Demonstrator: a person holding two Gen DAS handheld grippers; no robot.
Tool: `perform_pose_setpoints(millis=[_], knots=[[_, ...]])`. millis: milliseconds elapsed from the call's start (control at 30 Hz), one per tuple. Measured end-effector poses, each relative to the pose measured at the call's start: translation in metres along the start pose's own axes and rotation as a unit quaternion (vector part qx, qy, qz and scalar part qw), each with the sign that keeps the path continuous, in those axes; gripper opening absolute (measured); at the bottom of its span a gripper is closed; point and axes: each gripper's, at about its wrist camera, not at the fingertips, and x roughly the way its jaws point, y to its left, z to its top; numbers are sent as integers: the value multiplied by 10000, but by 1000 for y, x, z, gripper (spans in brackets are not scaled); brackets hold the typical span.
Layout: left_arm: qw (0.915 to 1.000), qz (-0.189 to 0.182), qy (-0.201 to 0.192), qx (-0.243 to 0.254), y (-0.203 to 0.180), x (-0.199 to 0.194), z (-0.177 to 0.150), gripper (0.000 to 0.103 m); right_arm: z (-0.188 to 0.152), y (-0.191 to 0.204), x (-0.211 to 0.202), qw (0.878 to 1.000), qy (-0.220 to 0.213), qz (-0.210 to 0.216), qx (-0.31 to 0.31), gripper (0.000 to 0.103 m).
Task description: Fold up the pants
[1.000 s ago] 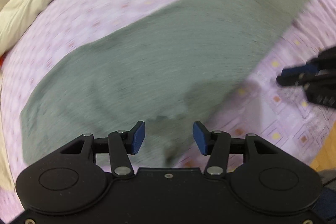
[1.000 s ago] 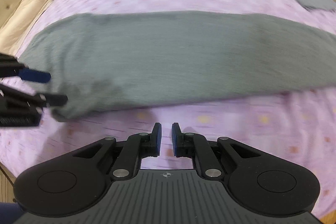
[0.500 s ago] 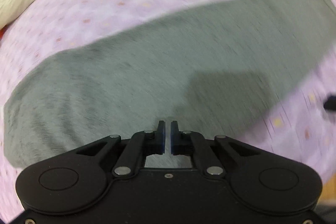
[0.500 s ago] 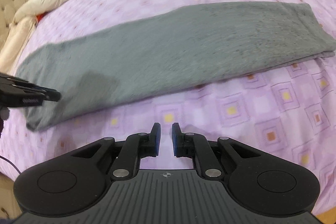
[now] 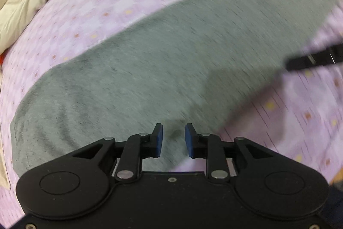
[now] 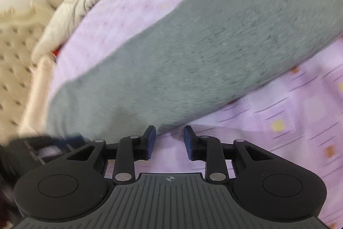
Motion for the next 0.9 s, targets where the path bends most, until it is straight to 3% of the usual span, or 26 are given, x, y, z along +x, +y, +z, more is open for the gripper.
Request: perform_pose_setpoints(millis=[167, 267, 467, 600, 733, 900], knots=[[10000, -55, 27, -26, -11, 2, -9, 35, 3, 5, 8, 9996, 4, 129, 244, 30], [9999, -3, -106, 34, -14, 2, -8, 35, 12, 19, 0, 9997, -209, 112, -55, 15], [9987, 195, -462, 130, -17, 3, 4, 36, 46, 36, -11, 9982, -488, 354, -57, 15], [9968, 514, -587, 187, -19, 5, 17, 50, 58, 36, -9, 9982, -521, 257, -117, 15], [9968, 571, -374, 417, -22, 20, 24, 53, 54, 31, -12, 9986, -432, -42, -306, 17], [9994, 306, -127, 137, -4, 26, 17, 53, 22, 35, -8, 9928, 173, -354, -1134, 17]])
